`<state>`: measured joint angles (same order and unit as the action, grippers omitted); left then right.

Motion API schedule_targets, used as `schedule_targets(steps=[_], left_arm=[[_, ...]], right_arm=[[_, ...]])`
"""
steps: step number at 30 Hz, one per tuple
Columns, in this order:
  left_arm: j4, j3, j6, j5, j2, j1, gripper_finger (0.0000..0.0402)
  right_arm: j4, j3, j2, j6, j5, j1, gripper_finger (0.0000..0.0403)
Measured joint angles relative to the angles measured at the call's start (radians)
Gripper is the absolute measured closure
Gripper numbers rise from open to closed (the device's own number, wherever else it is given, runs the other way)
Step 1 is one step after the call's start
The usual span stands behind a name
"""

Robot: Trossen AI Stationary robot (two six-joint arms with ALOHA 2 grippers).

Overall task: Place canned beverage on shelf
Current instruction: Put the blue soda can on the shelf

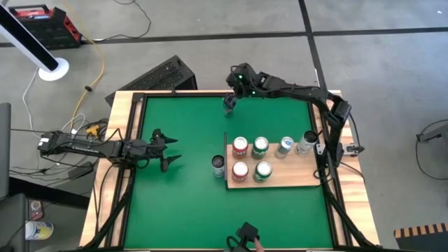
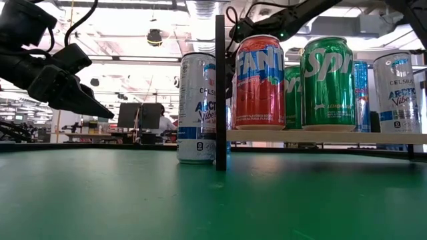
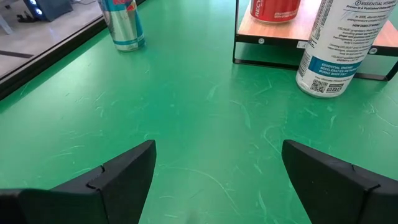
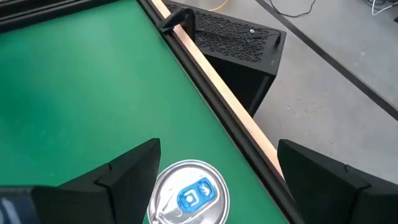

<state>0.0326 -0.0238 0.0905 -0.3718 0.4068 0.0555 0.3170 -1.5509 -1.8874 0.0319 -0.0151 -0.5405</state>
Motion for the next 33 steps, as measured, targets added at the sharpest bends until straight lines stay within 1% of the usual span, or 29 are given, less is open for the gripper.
schedule_targets(steps=[7, 12, 18, 30, 33], left_arm=[[0.0, 0.0, 0.0, 0.0, 0.0, 0.0, 0.0068], [0.0, 0.0, 0.0, -0.001, 0.0, 0.0, 0.0068], [0.0, 0.0, 0.0, 0.0, 0.0, 0.0, 0.0068], [0.0, 0.0, 0.0, -0.001, 0.0, 0.0, 0.0068], [0.0, 0.0, 0.0, -0.001, 0.0, 0.0, 0.0068]], right_arm=[[0.012, 0.0, 0.0, -0.003, 0.0, 0.011, 0.0055], [0.041, 0.0, 0.0, -0.003, -0.005, 0.006, 0.003], [0.035, 0.0, 0.0, 0.0, -0.011, 0.01, 0.0005], [0.035, 0.0, 0.001, 0.0, -0.009, 0.019, 0.0005], [0.039, 0.001, 0.001, 0.003, 0.042, 0.018, 0.0006]])
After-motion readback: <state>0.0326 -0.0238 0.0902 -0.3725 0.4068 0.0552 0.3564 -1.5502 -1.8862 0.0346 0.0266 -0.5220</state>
